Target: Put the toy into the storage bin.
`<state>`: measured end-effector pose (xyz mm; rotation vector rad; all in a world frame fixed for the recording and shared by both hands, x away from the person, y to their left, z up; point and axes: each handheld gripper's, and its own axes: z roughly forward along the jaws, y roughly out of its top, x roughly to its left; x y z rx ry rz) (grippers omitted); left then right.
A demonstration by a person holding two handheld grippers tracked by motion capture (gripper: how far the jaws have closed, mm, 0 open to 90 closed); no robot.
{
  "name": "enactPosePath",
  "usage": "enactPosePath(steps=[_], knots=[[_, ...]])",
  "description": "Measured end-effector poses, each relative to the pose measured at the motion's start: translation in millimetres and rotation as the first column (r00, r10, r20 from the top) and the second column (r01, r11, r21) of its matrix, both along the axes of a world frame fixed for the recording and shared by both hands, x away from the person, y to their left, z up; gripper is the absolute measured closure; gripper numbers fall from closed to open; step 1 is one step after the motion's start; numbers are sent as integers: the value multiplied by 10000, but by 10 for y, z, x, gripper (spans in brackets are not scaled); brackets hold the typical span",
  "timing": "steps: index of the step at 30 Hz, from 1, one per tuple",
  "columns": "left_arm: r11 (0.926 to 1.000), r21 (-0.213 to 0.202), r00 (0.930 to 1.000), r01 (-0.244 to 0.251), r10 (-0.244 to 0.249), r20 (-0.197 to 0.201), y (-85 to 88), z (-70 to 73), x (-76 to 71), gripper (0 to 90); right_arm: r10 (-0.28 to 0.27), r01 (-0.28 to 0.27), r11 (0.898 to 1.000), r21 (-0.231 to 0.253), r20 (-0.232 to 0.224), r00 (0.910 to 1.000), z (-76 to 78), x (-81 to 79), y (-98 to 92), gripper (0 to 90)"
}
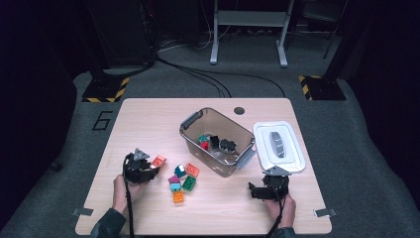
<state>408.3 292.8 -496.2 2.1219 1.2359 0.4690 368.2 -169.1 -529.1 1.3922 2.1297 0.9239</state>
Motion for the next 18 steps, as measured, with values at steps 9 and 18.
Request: enactPosePath(steps=[9, 18], knots=[[9988, 65, 9988, 495, -495, 46, 25, 305, 24, 587, 3, -3, 10000, -1, 1, 10000, 0, 0, 0, 46], [9969, -145, 9970, 768, -766, 129, 6, 596, 79, 587, -39, 39, 10000, 19, 1, 10000, -1, 0, 3, 46]])
